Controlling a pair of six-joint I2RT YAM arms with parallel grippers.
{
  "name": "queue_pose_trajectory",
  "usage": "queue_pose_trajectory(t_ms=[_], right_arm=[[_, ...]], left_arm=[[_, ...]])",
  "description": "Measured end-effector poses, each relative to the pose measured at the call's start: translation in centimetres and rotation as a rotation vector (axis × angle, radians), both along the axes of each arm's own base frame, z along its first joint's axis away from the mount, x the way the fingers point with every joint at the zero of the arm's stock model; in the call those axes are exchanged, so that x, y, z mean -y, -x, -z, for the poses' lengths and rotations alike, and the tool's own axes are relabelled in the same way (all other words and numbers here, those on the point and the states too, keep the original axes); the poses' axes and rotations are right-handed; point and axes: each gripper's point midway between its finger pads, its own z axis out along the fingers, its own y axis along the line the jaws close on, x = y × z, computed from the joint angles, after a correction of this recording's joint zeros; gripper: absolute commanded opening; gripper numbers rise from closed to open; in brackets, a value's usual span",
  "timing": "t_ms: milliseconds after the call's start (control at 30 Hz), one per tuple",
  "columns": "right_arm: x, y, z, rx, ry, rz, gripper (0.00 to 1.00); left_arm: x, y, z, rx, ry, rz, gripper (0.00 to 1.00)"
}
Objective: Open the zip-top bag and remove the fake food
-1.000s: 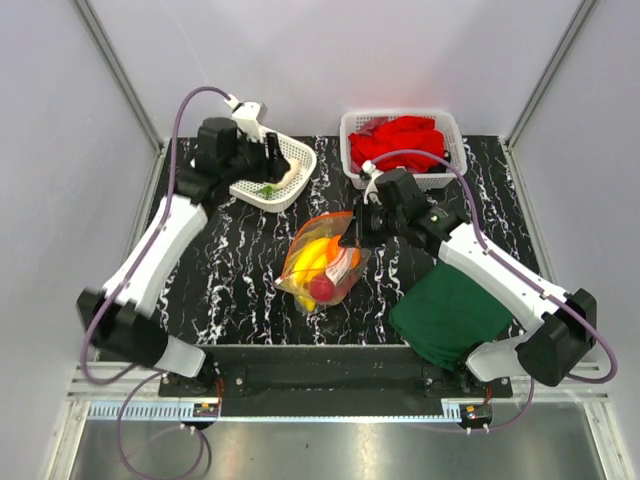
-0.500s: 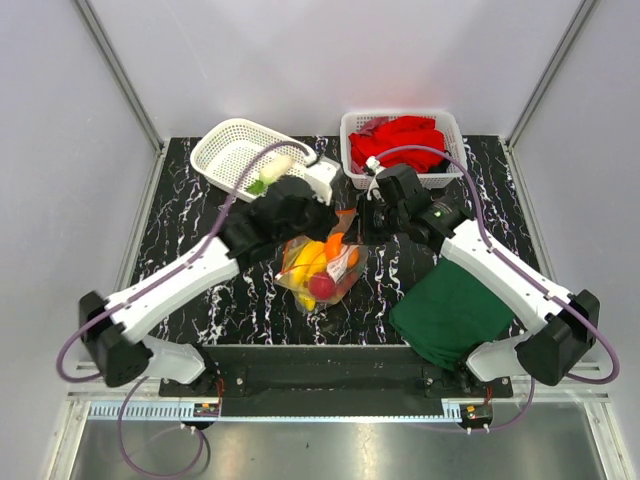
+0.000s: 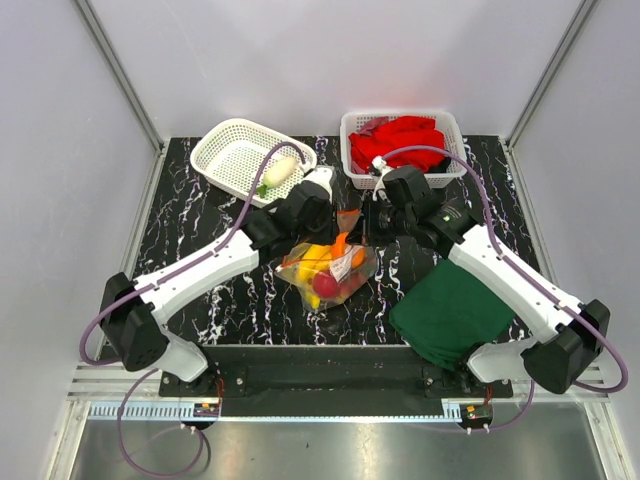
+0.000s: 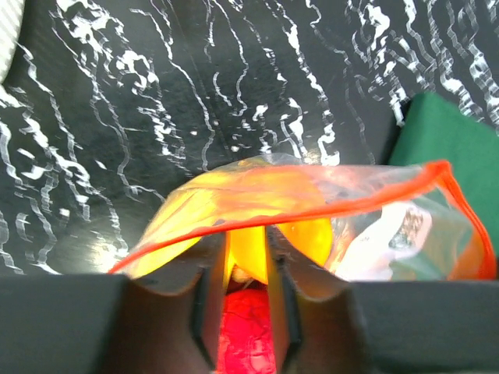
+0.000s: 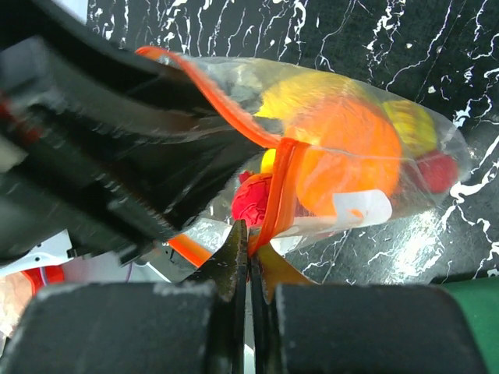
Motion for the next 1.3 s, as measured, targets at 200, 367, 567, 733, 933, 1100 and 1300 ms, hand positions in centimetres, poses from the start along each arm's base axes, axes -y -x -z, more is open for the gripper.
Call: queue_pose_trajectory(t_ms=[200, 367, 567, 733, 933, 1100, 1300], right_arm=[[0.5, 0.7, -0.7, 0.015, -0.017, 0.004, 0.00], [1.0, 1.3, 0.4, -0.002, -0.008, 0.006, 0.00], [1.8, 2.2, 1.5, -0.011, 0.000, 0.011, 0.00], [2.9, 3.3, 2.8, -0.024, 0.017, 0.021, 0.00], [3.6, 4.2, 3.3, -0.035, 0.028, 0.023, 0.00], [4.2, 4.9, 3.6, -0.051, 0.042, 0.023, 0.00], [4.5, 5.3, 3.8, -0.066, 0.056, 0.022, 0.00]], left_arm=[[0.7, 0.0, 1.9, -0.064, 0.060, -0.065, 0.53], [1.7, 0.1, 3.3, -0.106, 0.088, -0.064, 0.62], [3.4, 0.5, 4.6, -0.146, 0.158, -0.021, 0.69], [4.9, 1.3, 5.4, -0.173, 0.217, 0.040, 0.78], [6.7, 2.2, 4.8, -0.179, 0.296, 0.129, 0.80], [8.0, 2.9, 5.0, -0.196, 0.324, 0.188, 0.81], [9.0, 3.3, 7.0, -0.241, 0.320, 0.214, 0.79]])
